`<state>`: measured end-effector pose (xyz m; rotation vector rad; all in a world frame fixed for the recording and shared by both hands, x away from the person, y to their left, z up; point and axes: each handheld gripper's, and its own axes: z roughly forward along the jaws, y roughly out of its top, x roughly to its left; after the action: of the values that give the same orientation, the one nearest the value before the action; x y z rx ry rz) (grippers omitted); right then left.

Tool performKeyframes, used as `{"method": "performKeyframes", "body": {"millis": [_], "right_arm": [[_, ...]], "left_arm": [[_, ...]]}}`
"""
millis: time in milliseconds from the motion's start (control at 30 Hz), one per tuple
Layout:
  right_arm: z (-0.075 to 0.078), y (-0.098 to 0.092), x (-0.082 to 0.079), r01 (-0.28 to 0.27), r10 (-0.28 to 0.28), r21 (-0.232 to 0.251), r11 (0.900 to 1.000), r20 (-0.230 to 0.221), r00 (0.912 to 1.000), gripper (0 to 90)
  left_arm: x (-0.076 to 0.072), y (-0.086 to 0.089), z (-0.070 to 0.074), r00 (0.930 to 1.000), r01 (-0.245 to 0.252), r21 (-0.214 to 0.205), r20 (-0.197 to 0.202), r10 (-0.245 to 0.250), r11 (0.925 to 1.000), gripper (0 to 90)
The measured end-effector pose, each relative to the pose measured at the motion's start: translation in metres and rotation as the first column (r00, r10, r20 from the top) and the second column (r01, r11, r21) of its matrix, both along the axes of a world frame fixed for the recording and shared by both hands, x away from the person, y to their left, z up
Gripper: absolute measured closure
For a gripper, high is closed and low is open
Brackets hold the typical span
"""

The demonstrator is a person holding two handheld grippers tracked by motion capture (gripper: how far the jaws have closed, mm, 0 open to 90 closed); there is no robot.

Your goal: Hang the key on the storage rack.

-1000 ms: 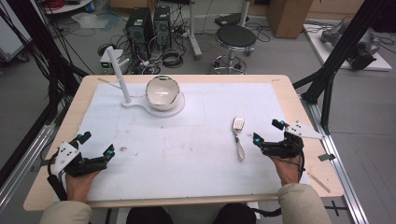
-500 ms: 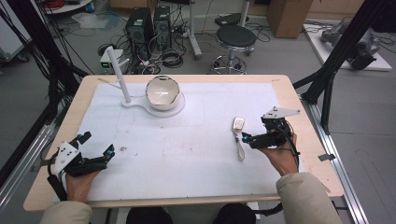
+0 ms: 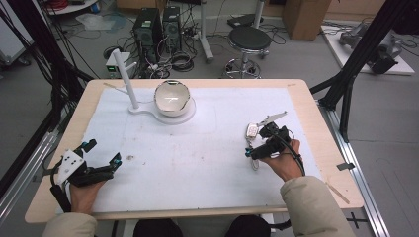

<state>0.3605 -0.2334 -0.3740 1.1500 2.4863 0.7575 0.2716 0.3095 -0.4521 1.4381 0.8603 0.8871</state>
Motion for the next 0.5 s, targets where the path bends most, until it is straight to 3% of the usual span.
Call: {"method": "performKeyframes", "body": {"millis": [367, 400, 500], "right_arm": [[-0.018, 0.010, 0.007, -0.013, 0.005, -0.080, 0.9967, -0.093, 0.9956, 0.7], [-0.022, 0.012, 0.008, -0.015, 0.002, -0.110, 0.9938, -0.121, 0.9926, 0.7], [-0.026, 0.013, 0.010, -0.012, -0.008, -0.126, 0.9919, -0.154, 0.9880, 0.7]], "left_arm": [[0.000, 0.000, 0.000, 1.0000, -0.003, -0.003, 0.000, 0.003, 1.0000, 1.7], [0.000, 0.000, 0.000, 1.0000, -0.001, 0.001, 0.000, 0.001, 1.0000, 1.7], [0.000, 0.000, 0.000, 1.0000, 0.000, 0.001, 0.000, 0.000, 1.0000, 1.7]]}}
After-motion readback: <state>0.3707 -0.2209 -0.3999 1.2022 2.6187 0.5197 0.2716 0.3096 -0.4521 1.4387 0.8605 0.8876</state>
